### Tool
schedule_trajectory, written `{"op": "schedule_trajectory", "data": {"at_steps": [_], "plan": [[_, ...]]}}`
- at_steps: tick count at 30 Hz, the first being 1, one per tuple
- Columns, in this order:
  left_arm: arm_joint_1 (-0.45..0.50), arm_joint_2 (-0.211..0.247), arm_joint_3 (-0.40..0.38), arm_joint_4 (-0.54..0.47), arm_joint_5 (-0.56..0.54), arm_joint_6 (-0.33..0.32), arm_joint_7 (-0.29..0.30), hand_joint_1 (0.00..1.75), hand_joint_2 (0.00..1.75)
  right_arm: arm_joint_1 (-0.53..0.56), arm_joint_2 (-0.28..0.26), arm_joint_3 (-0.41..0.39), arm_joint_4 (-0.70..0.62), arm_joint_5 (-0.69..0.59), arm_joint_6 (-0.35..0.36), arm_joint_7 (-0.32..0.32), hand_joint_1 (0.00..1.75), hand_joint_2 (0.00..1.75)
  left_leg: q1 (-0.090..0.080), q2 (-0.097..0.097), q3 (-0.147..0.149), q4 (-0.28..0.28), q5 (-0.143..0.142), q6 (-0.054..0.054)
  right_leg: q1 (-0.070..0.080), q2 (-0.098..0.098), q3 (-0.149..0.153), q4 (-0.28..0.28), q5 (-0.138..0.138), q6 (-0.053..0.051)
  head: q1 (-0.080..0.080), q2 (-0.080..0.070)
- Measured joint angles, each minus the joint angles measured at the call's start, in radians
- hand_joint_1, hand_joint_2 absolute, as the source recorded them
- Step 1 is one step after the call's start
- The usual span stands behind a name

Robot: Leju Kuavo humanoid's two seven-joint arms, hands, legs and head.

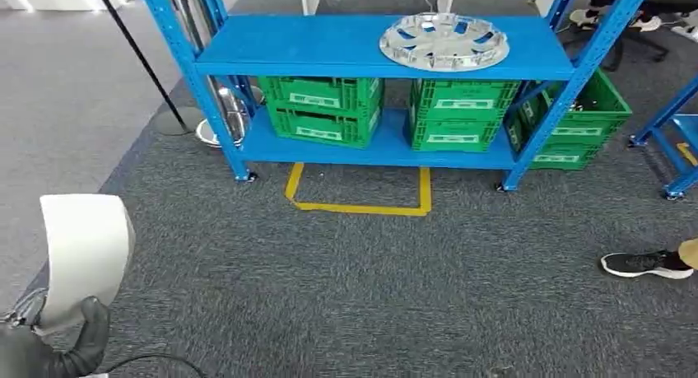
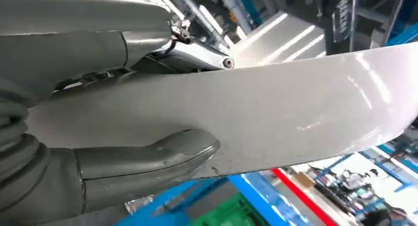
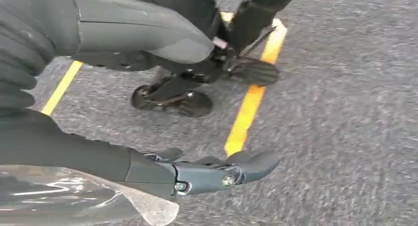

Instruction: Take the parts from the cabinet and place them on the table.

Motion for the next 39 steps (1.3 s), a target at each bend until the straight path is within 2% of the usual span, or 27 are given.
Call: {"op": "schedule_trajectory", "data": {"at_steps": [1, 2, 3, 4, 5, 7, 8, 9, 13, 15, 16, 18, 19, 20, 22, 23, 24, 26, 28, 29, 30, 31, 33, 34, 35, 38, 39], "plan": [[-0.009, 0.007, -0.007, 0.007, 0.012, -0.014, 0.0, 1.75, 1.75, 0.004, -0.001, -0.001, 0.0, 0.0, 0.0, 0.0, 0.0, 1.75, 0.003, 0.007, -0.018, 0.077, -0.063, -0.007, 0.0, -0.013, -0.01, 0.002, 0.007, 0.0, 0.0, 0.0], [-0.017, 0.013, -0.012, 0.013, 0.021, -0.023, 0.0, 1.75, 1.75, 0.008, -0.002, -0.002, 0.0, 0.0, 0.0, 0.0, 0.0, 1.75, 0.006, 0.01, -0.034, 0.156, -0.105, -0.012, 0.0, -0.025, -0.019, 0.006, 0.013, 0.0, -0.001, 0.0], [-0.023, 0.019, -0.018, 0.018, 0.027, -0.031, 0.0, 1.75, 1.75, 0.01, -0.003, -0.004, 0.0, 0.0, 0.0, 0.0, 0.0, 1.75, 0.009, 0.011, -0.047, 0.228, -0.123, -0.017, 0.0, -0.035, -0.032, 0.012, 0.017, 0.002, -0.001, 0.0], [-0.026, 0.022, -0.024, 0.022, 0.029, -0.036, 0.0, 1.75, 1.75, 0.012, -0.004, -0.005, 0.0, 0.0, 0.0, 0.0, 0.0, 1.75, 0.012, 0.011, -0.043, 0.256, -0.112, -0.02, 0.0, -0.048, -0.042, 0.018, 0.019, 0.003, -0.002, 0.0], [-0.03, 0.027, -0.032, 0.026, 0.029, -0.038, 0.0, 1.75, 1.75, 0.013, -0.005, -0.006, 0.0, -0.003, 0.0, 0.0, 0.0, 1.75, 0.015, 0.013, -0.017, 0.239, -0.085, -0.021, 0.0, -0.059, -0.053, 0.026, 0.02, 0.005, -0.001, 0.0], [-0.036, 0.033, -0.046, 0.032, 0.027, -0.038, 0.0, 1.75, 1.75, 0.013, -0.006, -0.01, 0.0, -0.006, 0.0, 0.0, 0.0, 1.75, 0.016, 0.032, 0.094, 0.077, -0.035, -0.016, 0.0, -0.079, -0.064, 0.039, 0.02, 0.007, -0.001, 0.0], [-0.039, 0.035, -0.051, 0.034, 0.026, -0.038, 0.0, 1.75, 1.75, 0.013, -0.006, -0.013, 0.0, -0.007, 0.0, 0.0, 0.0, 1.75, 0.014, 0.067, 0.15, -0.016, -0.037, -0.01, 0.001, -0.087, -0.061, 0.044, 0.018, 0.012, -0.001, 0.0], [-0.044, 0.037, -0.056, 0.037, 0.026, -0.038, 0.0, 1.75, 1.75, 0.015, -0.008, -0.015, 0.0, -0.009, 0.0, 0.0, 0.0, 1.75, 0.002, 0.094, 0.172, -0.045, -0.057, -0.002, 0.006, -0.095, -0.07, 0.046, 0.017, 0.02, -0.002, 0.0], [-0.047, 0.04, -0.061, 0.045, 0.031, -0.037, 0.0, 1.75, 1.75, 0.013, -0.008, -0.023, 0.0, -0.015, 0.0, 0.001, 0.0, 1.75, 0.0, 0.064, 0.148, -0.059, -0.046, 0.032, 0.006, -0.126, -0.058, 0.045, 0.023, 0.045, -0.003, 0.0], [-0.05, 0.042, -0.063, 0.048, 0.036, -0.036, 0.0, 1.75, 1.75, 0.014, -0.013, -0.024, 0.0, -0.018, 0.0, 0.002, 0.0, 1.75, 0.005, 0.05, 0.145, -0.067, -0.033, 0.049, 0.0, -0.033, -0.093, 0.105, -0.031, 0.054, 0.005, 0.0], [-0.055, 0.042, -0.066, 0.05, 0.037, -0.036, 0.0, 1.75, 1.75, 0.016, -0.013, -0.025, 0.0, -0.019, 0.0, 0.003, 0.0, 1.75, 0.005, 0.039, 0.137, -0.066, -0.03, 0.054, -0.001, -0.013, -0.133, 0.189, -0.074, 0.056, 0.007, 0.0], [-0.056, 0.042, -0.067, 0.055, 0.037, -0.036, 0.0, 1.75, 1.75, 0.023, -0.014, -0.027, 0.0, -0.018, 0.0, 0.006, 0.0, 1.75, 0.002, 0.018, 0.127, -0.065, -0.023, 0.057, -0.002, -0.004, -0.215, 0.354, -0.131, 0.059, 0.007, 0.0], [-0.056, 0.042, -0.067, 0.058, 0.037, -0.036, 0.0, 1.75, 1.75, 0.027, -0.014, -0.029, 0.0, -0.019, 0.0, 0.006, 0.0, 1.75, 0.0, 0.006, 0.123, -0.064, -0.021, 0.057, -0.002, -0.004, -0.234, 0.384, -0.127, 0.06, 0.007, 0.0], [-0.056, 0.043, -0.067, 0.06, 0.037, -0.036, 0.0, 1.75, 1.75, 0.029, -0.014, -0.03, 0.0, -0.019, 0.0, 0.006, 0.0, 1.75, 0.0, -0.008, 0.123, -0.062, -0.02, 0.056, -0.002, -0.004, -0.227, 0.361, -0.093, 0.059, 0.007, 0.0], [-0.058, 0.043, -0.067, 0.064, 0.038, -0.036, 0.0, 1.75, 1.75, 0.029, -0.015, -0.032, 0.0, -0.021, -0.001, 0.003, 0.0, 1.75, 0.0, -0.033, 0.123, -0.057, -0.018, 0.053, -0.002, 0.007, -0.158, 0.201, 0.008, 0.053, 0.007, 0.0], [-0.06, 0.043, -0.067, 0.067, 0.038, -0.036, 0.0, 1.75, 1.75, 0.029, -0.017, -0.032, 0.0, -0.021, -0.001, 0.0, 0.0, 1.75, 0.0, -0.044, 0.121, -0.055, -0.017, 0.051, -0.003, 0.041, -0.119, 0.111, 0.05, 0.049, 0.008, 0.0], [-0.062, 0.043, -0.067, 0.069, 0.041, -0.037, 0.0, 1.75, 1.75, 0.029, -0.019, -0.033, 0.0, -0.02, -0.001, -0.001, 0.0, 1.75, -0.006, -0.053, 0.116, -0.05, -0.016, 0.044, -0.006, 0.098, -0.108, 0.078, 0.039, 0.044, 0.006, 0.0], [-0.068, 0.043, -0.068, 0.072, 0.049, -0.037, 0.0, 1.75, 1.75, 0.03, -0.019, -0.037, 0.0, -0.019, -0.001, -0.003, 0.0, 1.75, -0.001, -0.074, 0.097, -0.045, -0.007, 0.03, -0.006, 0.083, -0.106, 0.063, 0.034, 0.042, 0.005, 0.0], [-0.068, 0.046, -0.069, 0.073, 0.076, -0.024, 0.0, 1.75, 1.75, 0.031, -0.019, -0.039, 0.0, -0.022, -0.006, 0.0, 0.0, 1.75, 0.0, -0.101, 0.088, -0.046, 0.005, 0.013, -0.007, 0.06, -0.102, 0.063, 0.042, 0.028, 0.005, 0.0], [-0.068, 0.05, -0.071, 0.073, 0.091, -0.011, 0.0, 1.75, 1.75, 0.029, -0.017, -0.04, 0.001, -0.025, -0.009, 0.003, 0.0, 1.75, 0.001, -0.082, 0.082, -0.036, -0.004, 0.011, -0.014, 0.041, -0.102, 0.057, 0.05, 0.022, 0.007, 0.0], [-0.072, 0.055, -0.075, 0.073, 0.116, 0.017, 0.0, 1.75, 1.75, 0.03, -0.018, -0.046, 0.0, -0.031, -0.013, 0.011, 0.0, 1.75, -0.003, -0.029, 0.069, -0.005, -0.034, 0.002, -0.014, 0.031, -0.103, 0.056, 0.052, 0.017, -0.003, 0.0], [-0.079, 0.062, -0.077, 0.073, 0.135, 0.033, 0.0, 1.75, 1.75, 0.032, -0.018, -0.052, 0.0, -0.035, -0.016, 0.018, 0.0, 1.75, 0.0, -0.002, 0.038, 0.07, -0.081, -0.006, -0.013, 0.013, -0.105, 0.057, 0.052, 0.016, -0.007, 0.0], [-0.082, 0.072, -0.079, 0.073, 0.16, 0.049, 0.0, 1.75, 1.75, 0.033, -0.018, -0.058, 0.0, -0.039, -0.02, 0.027, 0.0, 1.75, 0.008, 0.011, -0.029, 0.234, -0.154, -0.016, -0.011, -0.019, -0.109, 0.059, 0.052, 0.016, -0.007, 0.0], [-0.082, 0.077, -0.079, 0.073, 0.165, 0.05, 0.0, 1.75, 1.75, 0.033, -0.018, -0.06, 0.001, -0.039, -0.021, 0.029, 0.0, 1.75, 0.011, 0.011, -0.042, 0.274, -0.163, -0.02, -0.011, -0.034, -0.11, 0.059, 0.052, 0.016, -0.007, 0.0], [-0.082, 0.082, -0.079, 0.073, 0.168, 0.051, 0.0, 1.75, 1.75, 0.031, -0.018, -0.063, 0.001, -0.039, -0.021, 0.03, 0.0, 1.75, 0.014, 0.012, -0.032, 0.264, -0.148, -0.022, -0.012, -0.047, -0.11, 0.06, 0.052, 0.016, -0.007, 0.0], [-0.082, 0.09, -0.079, 0.073, 0.173, 0.051, 0.0, 1.75, 1.75, 0.027, -0.018, -0.067, 0.001, -0.039, -0.021, 0.031, 0.0, 1.75, 0.016, 0.039, 0.082, 0.057, -0.043, -0.02, -0.012, -0.078, -0.104, 0.061, 0.048, 0.022, -0.007, 0.0], [-0.082, 0.09, -0.079, 0.073, 0.173, 0.051, 0.0, 1.75, 1.75, 0.027, -0.018, -0.067, 0.001, -0.039, -0.021, 0.031, 0.0, 1.75, 0.016, 0.039, 0.082, 0.057, -0.043, -0.02, -0.012, -0.078, -0.104, 0.061, 0.048, 0.022, -0.007, 0.0]]}}
